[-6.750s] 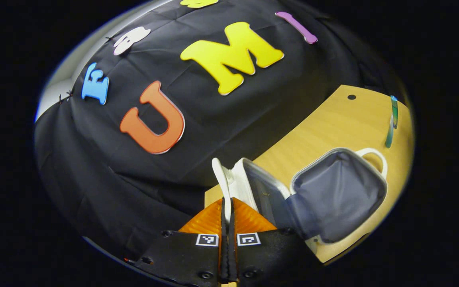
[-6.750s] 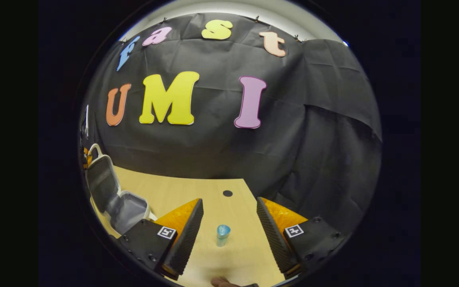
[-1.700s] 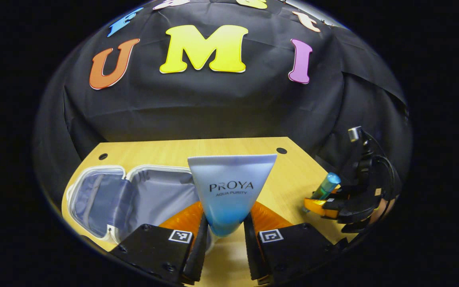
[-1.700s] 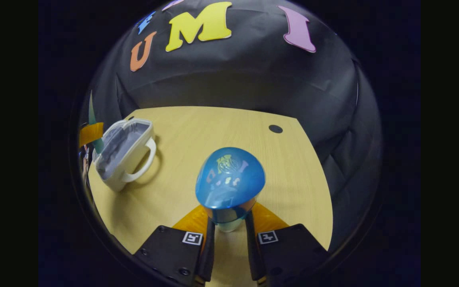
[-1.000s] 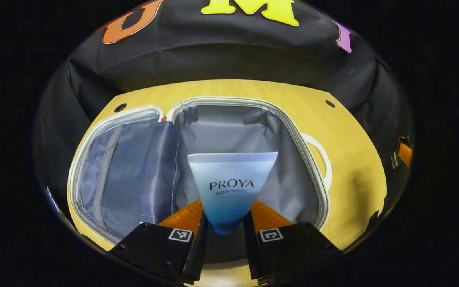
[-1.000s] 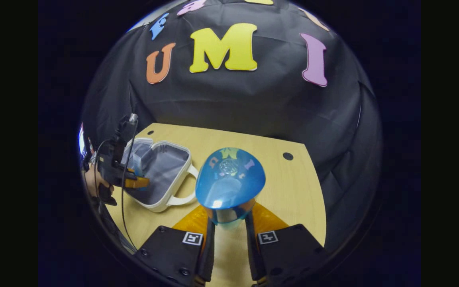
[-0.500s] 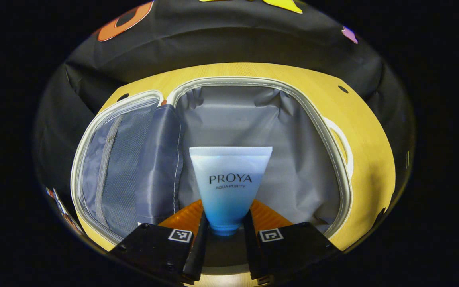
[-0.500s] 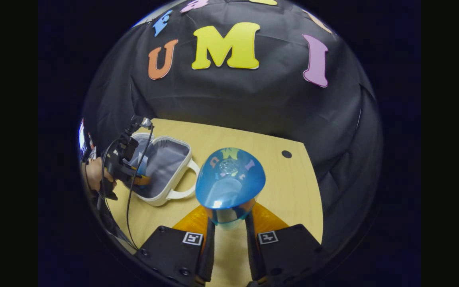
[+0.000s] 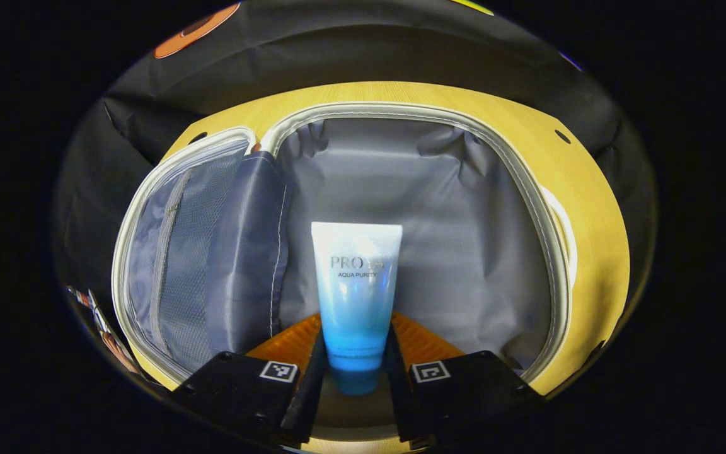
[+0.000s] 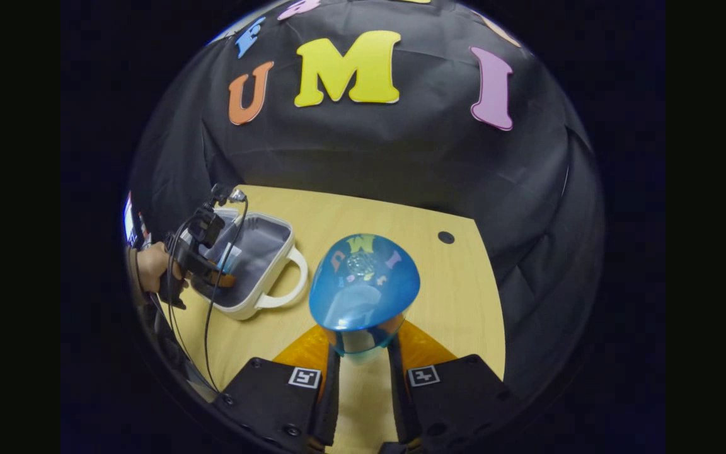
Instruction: First open the suitcase, pack the skin care products into it, and then close the suitcase.
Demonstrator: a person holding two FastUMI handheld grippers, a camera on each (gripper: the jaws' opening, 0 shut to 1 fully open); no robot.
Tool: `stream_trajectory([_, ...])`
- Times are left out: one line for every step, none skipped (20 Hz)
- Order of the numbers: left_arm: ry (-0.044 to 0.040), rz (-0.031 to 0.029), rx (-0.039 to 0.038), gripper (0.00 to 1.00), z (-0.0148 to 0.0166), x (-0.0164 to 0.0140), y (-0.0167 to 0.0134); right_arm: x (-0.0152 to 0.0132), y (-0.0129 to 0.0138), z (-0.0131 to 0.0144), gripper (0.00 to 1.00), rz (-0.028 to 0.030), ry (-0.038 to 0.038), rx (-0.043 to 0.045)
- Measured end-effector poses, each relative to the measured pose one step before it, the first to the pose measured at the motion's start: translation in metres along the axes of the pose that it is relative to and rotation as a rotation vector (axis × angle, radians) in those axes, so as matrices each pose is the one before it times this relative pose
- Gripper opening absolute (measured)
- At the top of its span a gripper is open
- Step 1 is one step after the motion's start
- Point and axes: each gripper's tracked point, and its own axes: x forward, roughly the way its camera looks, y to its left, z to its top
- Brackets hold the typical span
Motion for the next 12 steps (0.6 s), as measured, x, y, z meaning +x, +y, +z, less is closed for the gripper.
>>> stream_trajectory([-0.00277,0.00754,-0.00249,0.52,-0.00044,0.00039,0.00293,0.00188,0.00601,0.00002,0.34,0.00892,0.00347,-0.00153])
stream_trajectory([0.00274,0.00699,0.00286,0.55,0.00025,-0.00225,0.00127,0.00238,0.00719,0.00189,0.33,0.00955,0.00309,0.00071])
stream_trajectory([0.00625,0.00217,0.00759,0.59,-0.00101,-0.00100,0.00144,0.00378,0.00837,0.00197,0.33,0.01016,0.00513,0.00221])
stream_trajectory([-0.01235,-0.00427,0.00842,0.67,0.00233,-0.00580,-0.00020,0.00475,0.01029,0.00459,0.33,0.01368,0.00422,0.00230])
stream_trajectory([-0.04581,0.00528,0.01020,0.69,0.00892,-0.00963,0.00124,0.00419,0.01137,0.00548,0.33,0.01449,0.00000,0.00045])
stream_trajectory([-0.06109,-0.00455,0.00683,0.70,0.01163,-0.01260,-0.00128,0.00567,0.01252,0.00853,0.34,0.01408,-0.00536,-0.00440])
stream_trajectory([-0.06417,-0.01237,0.00570,0.70,0.01260,-0.01721,-0.00193,0.00699,0.01266,0.00884,0.33,0.01264,-0.00604,-0.00768])
stream_trajectory([-0.07117,0.00298,0.01042,0.71,0.01261,-0.01763,0.00309,0.00748,0.01386,0.00905,0.33,0.01418,-0.00701,-0.00821])
stream_trajectory([-0.06873,0.01052,0.00738,0.71,0.01302,-0.01849,0.00800,0.00900,0.01454,0.00860,0.33,0.01289,-0.00077,-0.00671])
stream_trajectory([-0.06929,0.01148,-0.00311,0.73,0.01272,-0.01844,0.00856,0.00980,0.01484,0.00711,0.33,0.01011,0.00301,0.00124])
stream_trajectory([-0.06112,0.00204,-0.00792,0.74,0.01189,-0.01742,0.00821,0.00997,0.01671,0.00694,0.33,0.01635,0.00091,0.01013])
stream_trajectory([-0.04717,0.00739,-0.01116,0.76,0.00933,-0.01628,0.00974,0.00995,0.01852,0.00384,0.33,0.01958,0.00738,0.01273])
